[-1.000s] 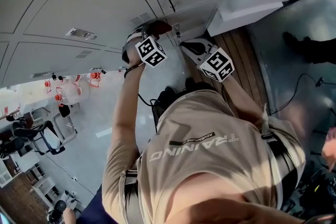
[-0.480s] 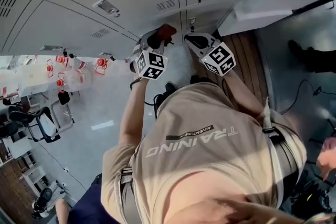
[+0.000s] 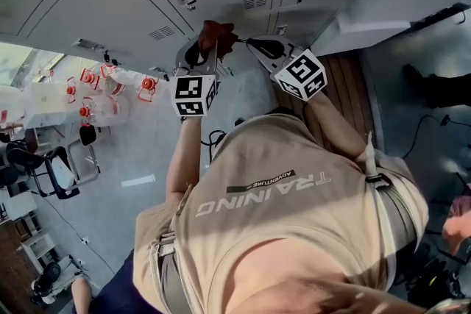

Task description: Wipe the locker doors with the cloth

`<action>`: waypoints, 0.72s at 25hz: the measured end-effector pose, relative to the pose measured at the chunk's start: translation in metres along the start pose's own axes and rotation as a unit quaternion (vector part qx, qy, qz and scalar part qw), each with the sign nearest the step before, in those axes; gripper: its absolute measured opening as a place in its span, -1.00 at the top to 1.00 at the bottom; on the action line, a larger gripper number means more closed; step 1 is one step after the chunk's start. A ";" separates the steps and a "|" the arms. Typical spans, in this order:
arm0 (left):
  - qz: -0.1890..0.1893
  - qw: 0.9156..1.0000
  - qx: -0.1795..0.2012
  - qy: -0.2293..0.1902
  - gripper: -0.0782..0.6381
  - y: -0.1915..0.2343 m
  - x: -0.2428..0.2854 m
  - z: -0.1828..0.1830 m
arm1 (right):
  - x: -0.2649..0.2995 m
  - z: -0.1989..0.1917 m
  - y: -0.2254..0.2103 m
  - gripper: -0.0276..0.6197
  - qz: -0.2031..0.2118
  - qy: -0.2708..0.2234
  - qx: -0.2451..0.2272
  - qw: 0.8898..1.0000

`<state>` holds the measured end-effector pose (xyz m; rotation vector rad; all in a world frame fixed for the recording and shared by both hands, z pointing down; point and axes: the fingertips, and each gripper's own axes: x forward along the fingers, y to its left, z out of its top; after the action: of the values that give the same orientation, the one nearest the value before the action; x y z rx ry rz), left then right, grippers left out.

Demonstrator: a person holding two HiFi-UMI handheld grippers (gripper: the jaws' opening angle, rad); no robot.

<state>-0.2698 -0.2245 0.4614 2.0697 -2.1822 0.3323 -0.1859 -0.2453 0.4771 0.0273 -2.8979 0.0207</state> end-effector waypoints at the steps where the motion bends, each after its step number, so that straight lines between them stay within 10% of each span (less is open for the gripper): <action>1: 0.003 1.000 -0.012 -0.011 0.58 0.008 -0.003 0.006 | 0.004 0.005 -0.002 0.86 -0.007 0.006 0.000 1.000; 18: 0.051 0.990 -0.007 -0.133 0.57 0.057 -0.064 0.109 | -0.014 0.124 -0.009 0.87 -0.069 -0.091 -0.081 0.990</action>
<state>-0.3157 -0.1861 0.3360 2.1043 -2.4357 0.0505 -0.2016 -0.2562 0.3535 0.2125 -3.0623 -0.2536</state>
